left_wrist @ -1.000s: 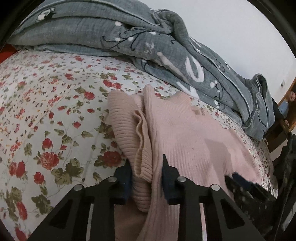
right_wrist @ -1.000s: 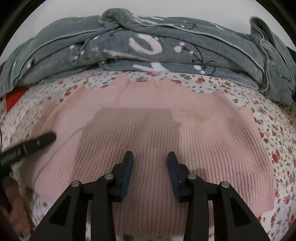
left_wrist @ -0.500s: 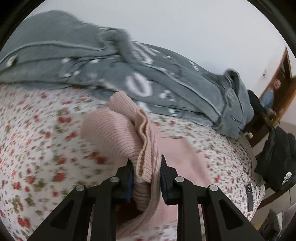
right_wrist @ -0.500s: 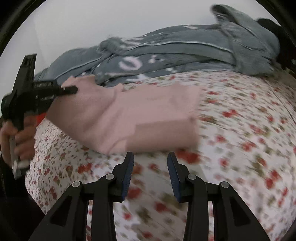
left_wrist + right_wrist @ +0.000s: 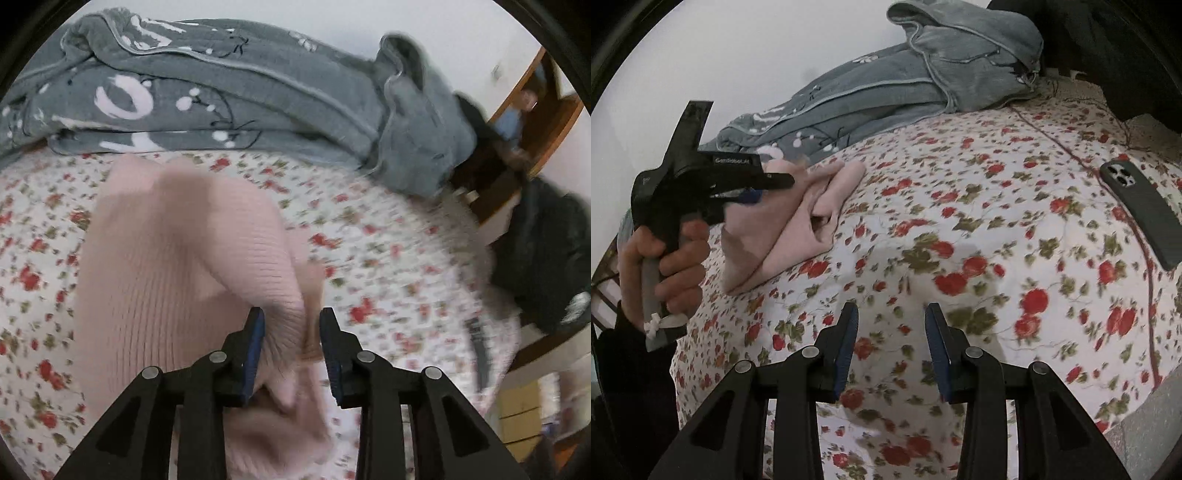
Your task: Fold small clothes
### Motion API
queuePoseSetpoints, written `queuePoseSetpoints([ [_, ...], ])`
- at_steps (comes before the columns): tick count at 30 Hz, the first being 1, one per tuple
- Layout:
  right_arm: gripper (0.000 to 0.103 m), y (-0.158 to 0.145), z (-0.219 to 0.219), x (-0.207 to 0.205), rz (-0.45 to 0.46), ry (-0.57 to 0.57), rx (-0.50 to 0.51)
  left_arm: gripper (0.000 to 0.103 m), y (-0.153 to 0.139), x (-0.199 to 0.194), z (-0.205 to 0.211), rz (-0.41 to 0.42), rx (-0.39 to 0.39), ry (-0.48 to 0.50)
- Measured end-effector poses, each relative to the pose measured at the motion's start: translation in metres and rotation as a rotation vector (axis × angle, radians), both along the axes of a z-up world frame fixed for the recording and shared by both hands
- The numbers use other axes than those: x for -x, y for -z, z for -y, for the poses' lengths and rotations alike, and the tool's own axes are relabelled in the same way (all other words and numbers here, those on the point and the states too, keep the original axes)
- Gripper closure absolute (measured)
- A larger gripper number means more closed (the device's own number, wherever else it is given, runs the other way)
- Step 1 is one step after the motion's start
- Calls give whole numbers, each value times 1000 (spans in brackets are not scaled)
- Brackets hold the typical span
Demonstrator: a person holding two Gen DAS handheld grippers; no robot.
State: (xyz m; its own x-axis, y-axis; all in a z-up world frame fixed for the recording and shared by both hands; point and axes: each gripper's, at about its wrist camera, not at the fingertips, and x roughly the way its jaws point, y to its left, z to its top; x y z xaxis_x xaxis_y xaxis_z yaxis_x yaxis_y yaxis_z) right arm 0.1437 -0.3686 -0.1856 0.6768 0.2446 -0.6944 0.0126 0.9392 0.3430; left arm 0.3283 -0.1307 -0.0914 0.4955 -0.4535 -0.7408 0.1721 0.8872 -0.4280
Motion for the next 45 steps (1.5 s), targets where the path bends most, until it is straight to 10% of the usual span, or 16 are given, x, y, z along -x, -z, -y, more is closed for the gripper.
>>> queuePoseSetpoints([
  [4, 65, -8, -14, -10, 31, -42, 18, 44, -26, 20, -38, 82, 23, -36],
  [18, 53, -49, -128, -109, 223, -246, 7, 44, 26, 82, -200, 9, -56, -250],
  [21, 91, -21, -147, -142, 79, -208, 118, 44, 39, 91, -215, -6, -27, -265],
  [26, 92, -31, -116, -120, 238, -173, 49, 44, 44, 99, -225, 15, 4, -250],
  [30, 92, 11, -109, -130, 85, -157, 90, 44, 46, 93, -210, 18, 15, -208],
  [40, 46, -34, -90, -125, 218, -181, 23, 44, 43, 94, -193, 33, -39, -178],
  [45, 46, -19, -103, -182, 124, -156, 14, 44, 37, 92, -200, 39, -41, -200],
])
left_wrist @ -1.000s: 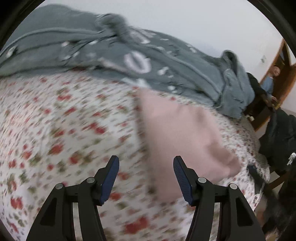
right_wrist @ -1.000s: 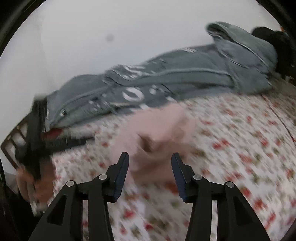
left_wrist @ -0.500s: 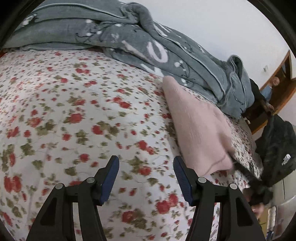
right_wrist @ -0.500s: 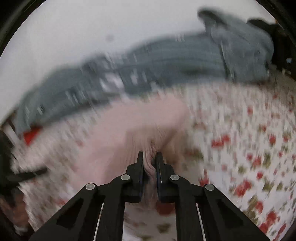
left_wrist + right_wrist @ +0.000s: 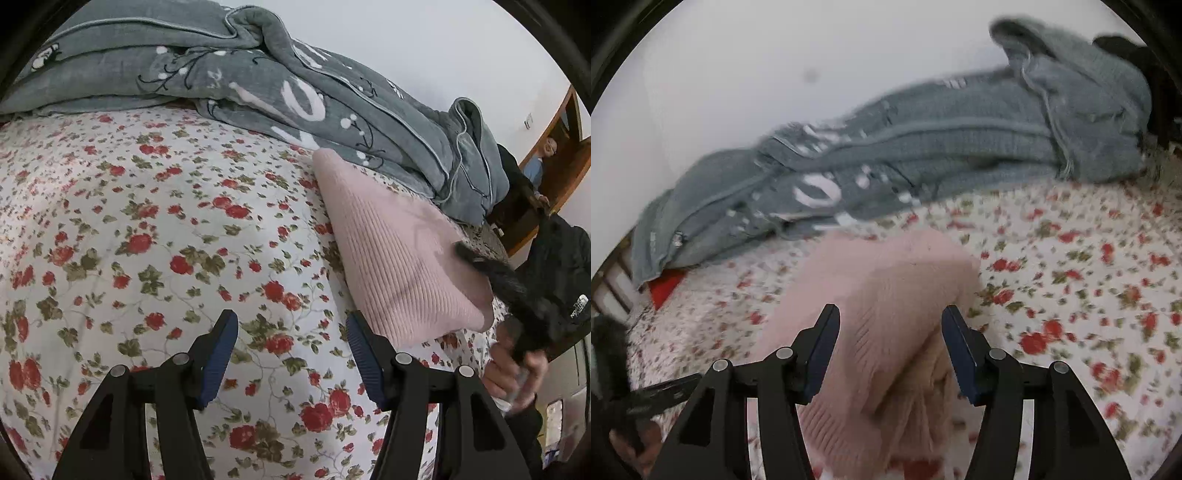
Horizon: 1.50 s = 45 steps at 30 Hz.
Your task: Fold small clothes
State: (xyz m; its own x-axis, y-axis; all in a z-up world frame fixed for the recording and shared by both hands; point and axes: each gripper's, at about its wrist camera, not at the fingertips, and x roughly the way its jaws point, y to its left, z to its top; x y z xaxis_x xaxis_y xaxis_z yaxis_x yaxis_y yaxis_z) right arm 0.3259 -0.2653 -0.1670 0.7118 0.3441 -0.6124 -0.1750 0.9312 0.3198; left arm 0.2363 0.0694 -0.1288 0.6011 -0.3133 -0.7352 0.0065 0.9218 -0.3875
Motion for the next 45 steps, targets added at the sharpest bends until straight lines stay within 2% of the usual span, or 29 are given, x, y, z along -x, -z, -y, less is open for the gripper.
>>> queuePoseSetpoints([
  [1, 50, 11, -6, -15, -59, 1, 23, 44, -2, 0, -1, 8, -7, 1],
  [2, 65, 20, -10, -24, -98, -8, 31, 44, -3, 0, -1, 15, -13, 1],
  [3, 70, 24, -11, -26, -95, -14, 39, 44, -5, -1, -2, 22, -20, 2],
  [4, 86, 19, -12, -23, -43, -29, 51, 44, -6, -2, -2, 28, -24, 5],
  [6, 86, 1, -1, -10, 97, -58, -4, 44, -7, -5, -1, 39, -24, 9],
  [7, 86, -1, 5, -8, 116, -50, -35, 44, -8, -8, 1, 42, -19, 12],
  [8, 86, 1, 12, -11, 106, -27, -56, 44, -7, -11, 2, 44, -11, 17],
  [9, 85, 6, 12, -15, 79, -14, -33, 44, -7, -14, 5, 45, -3, 23],
  [12, 80, 41, -1, -35, -43, -50, 81, 44, -5, -24, 16, 36, 3, 36],
  [17, 66, 10, 5, -9, 7, -40, 101, 44, -6, -27, 34, 41, 17, 62],
  [21, 65, -6, 10, 33, 67, -67, 89, 44, -4, -29, 47, 37, 7, 82],
  [24, 65, 0, 14, 55, 83, -78, 67, 44, -1, -30, 52, 29, 14, 86],
  [25, 68, 4, 14, 59, 84, -79, 55, 44, -1, -30, 52, 24, 19, 84],
  [26, 90, 6, 15, 61, 85, -75, 40, 44, 0, -30, 52, 19, 25, 81],
  [27, 97, 8, 13, 60, 82, -79, 32, 44, -1, -30, 52, 15, 31, 80],
  [29, 98, 5, 13, 63, 92, -108, 14, 44, -5, -24, 52, 26, 28, 83],
  [32, 98, -7, 30, 77, 171, -91, -54, 44, -9, -16, 48, 46, 9, 77],
  [33, 98, -5, 33, 77, 162, -84, -56, 44, -10, -15, 47, 43, 10, 73],
  [37, 97, 25, 36, 65, -4, -63, 37, 44, -12, -15, 44, 43, 17, 67],
  [40, 97, 19, 47, 69, 1, -42, 9, 44, -15, -19, 45, 53, 9, 68],
  [42, 89, 2, 51, 69, 36, -24, -30, 44, -15, -24, 48, 47, 11, 67],
  [44, 70, -12, 49, 65, 73, -21, -56, 44, -16, -30, 50, 48, 19, 63],
  [45, 67, -18, 46, 62, 93, -21, -71, 44, -16, -32, 52, 49, 23, 66],
])
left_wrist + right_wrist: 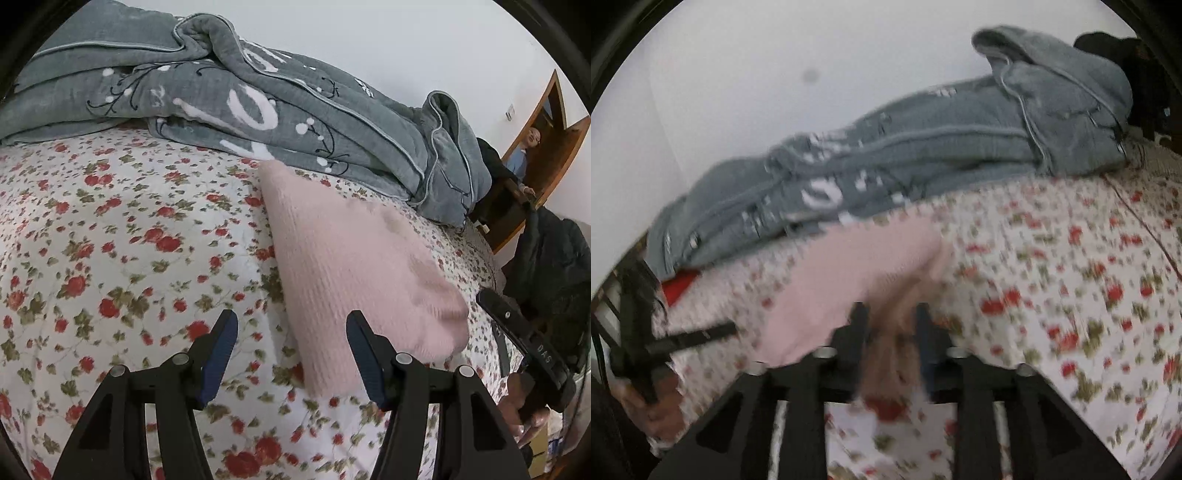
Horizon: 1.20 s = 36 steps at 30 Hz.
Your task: Fold small clothes
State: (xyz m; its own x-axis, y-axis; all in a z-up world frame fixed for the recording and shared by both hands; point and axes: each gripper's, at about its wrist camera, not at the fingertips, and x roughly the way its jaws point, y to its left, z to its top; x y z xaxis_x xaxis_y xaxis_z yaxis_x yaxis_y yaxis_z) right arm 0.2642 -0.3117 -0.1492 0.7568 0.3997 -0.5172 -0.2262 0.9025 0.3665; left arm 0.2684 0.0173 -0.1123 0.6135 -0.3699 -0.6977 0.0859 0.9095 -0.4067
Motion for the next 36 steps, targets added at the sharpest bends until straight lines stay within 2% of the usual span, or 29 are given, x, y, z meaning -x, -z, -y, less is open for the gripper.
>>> queuePoseSetpoints([
  [2, 66, -4, -11, -8, 7, -17, -4, 44, -3, -3, 4, 7, 0, 6],
  [5, 67, 9, -38, -24, -32, -62, 85, 44, -6, -4, 6, 21, -13, 12],
  [6, 73, 18, -45, -29, -67, -66, 125, 44, -6, -4, 6, 22, -15, 12],
  [7, 91, 25, -48, -32, -92, -69, 146, 44, -6, -4, 5, 22, -21, 12],
  [8, 91, 29, -47, -31, -100, -72, 158, 44, -6, -3, 4, 23, -27, 13],
  [11, 98, 24, -26, -13, -7, -27, 111, 43, -1, -7, 0, 21, -19, 15],
  [12, 98, 26, -19, -12, -16, -12, 98, 42, 1, -10, 0, 15, -10, 15],
  [15, 97, 44, -15, -23, -124, -47, 93, 42, 7, -26, 4, -3, 5, 26],
  [18, 90, 26, -17, -19, -65, -54, 124, 41, 9, -41, 9, -5, 19, 37],
  [19, 83, 16, -16, -21, -41, -51, 103, 40, 11, -49, 11, -15, 29, 46],
  [20, 69, 8, -16, -24, -24, -49, 84, 40, 13, -56, 13, -26, 37, 51],
  [22, 51, -2, -22, -39, -15, -59, 64, 40, 18, -71, 18, -43, 49, 59],
  [25, 51, 7, -41, -72, -90, -41, 95, 40, 29, -87, 23, -75, 51, 64],
  [26, 51, 14, -44, -78, -115, -23, 136, 39, 32, -89, 23, -78, 67, 68],
  [27, 51, 29, -47, -87, -151, 22, 225, 35, 34, -90, 22, -81, 85, 73],
  [28, 52, 41, -46, -90, -170, 19, 246, 33, 37, -91, 21, -87, 101, 82],
  [31, 52, 59, -24, -88, -208, -9, 122, 30, 42, -94, 23, -87, 118, 92],
  [36, 49, 60, -34, -94, -201, -14, 178, 30, 48, -103, 32, -100, 104, 96],
])
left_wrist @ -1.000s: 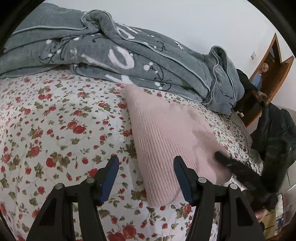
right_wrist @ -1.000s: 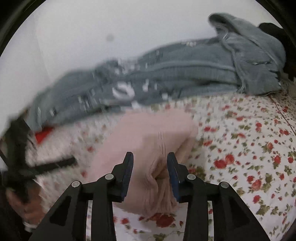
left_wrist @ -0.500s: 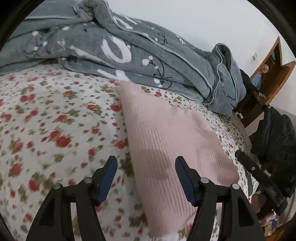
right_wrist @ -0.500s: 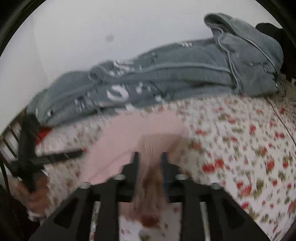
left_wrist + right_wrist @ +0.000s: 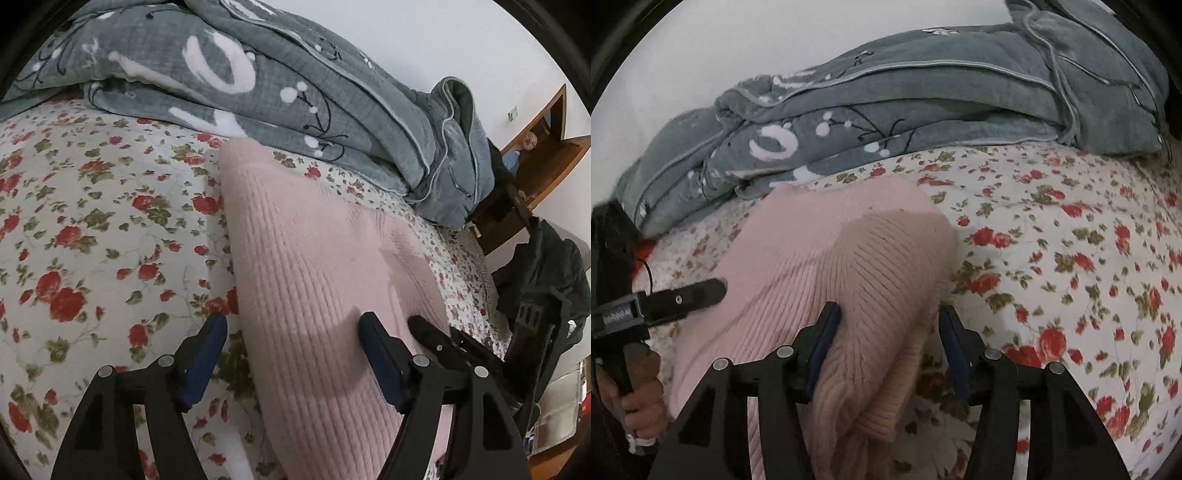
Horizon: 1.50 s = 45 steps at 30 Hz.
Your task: Fold small clothes
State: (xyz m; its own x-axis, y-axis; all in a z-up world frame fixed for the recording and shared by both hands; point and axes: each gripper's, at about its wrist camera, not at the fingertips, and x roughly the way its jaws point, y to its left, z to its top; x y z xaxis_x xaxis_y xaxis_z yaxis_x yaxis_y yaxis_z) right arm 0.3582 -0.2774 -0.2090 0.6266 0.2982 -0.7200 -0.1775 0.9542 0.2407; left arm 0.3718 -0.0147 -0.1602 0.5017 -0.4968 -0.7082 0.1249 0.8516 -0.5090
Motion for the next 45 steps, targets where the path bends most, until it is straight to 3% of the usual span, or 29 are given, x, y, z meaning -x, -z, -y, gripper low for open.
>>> queuePoseSetpoints([
  [8, 43, 13, 6, -18, -72, -20, -102, 44, 1, -4, 12, 22, -43, 13],
  [14, 42, 15, 1, -21, -71, -37, -110, 64, -6, -1, 19, 64, -89, 17],
  [19, 60, 17, 12, -25, -145, -55, -274, 71, -22, 5, 15, 77, -63, 13],
  [22, 65, 0, 0, -13, -109, -48, -236, 72, -36, 14, 0, 85, -23, 8],
  [30, 66, -33, -73, 12, -75, -169, -342, 72, -69, 57, -79, 128, -86, -99],
  [33, 66, -29, -97, 15, -73, -209, -356, 71, -54, 67, -98, 116, -139, -125],
  [35, 64, -15, -112, 15, -76, -216, -299, 69, -31, 65, -102, 73, -163, -133],
  [37, 61, 8, -118, 15, -106, -181, -242, 62, -14, 68, -107, 80, -139, -147],
  [40, 60, 5, -102, 17, -126, -165, -331, 54, -17, 77, -108, 116, -124, -131],
  [43, 52, -13, -96, 30, -64, -153, -257, 40, -18, 87, -101, 164, -187, -116],
  [45, 49, -23, -95, 49, 25, -158, -194, 35, -15, 95, -100, 209, -226, -136],
])
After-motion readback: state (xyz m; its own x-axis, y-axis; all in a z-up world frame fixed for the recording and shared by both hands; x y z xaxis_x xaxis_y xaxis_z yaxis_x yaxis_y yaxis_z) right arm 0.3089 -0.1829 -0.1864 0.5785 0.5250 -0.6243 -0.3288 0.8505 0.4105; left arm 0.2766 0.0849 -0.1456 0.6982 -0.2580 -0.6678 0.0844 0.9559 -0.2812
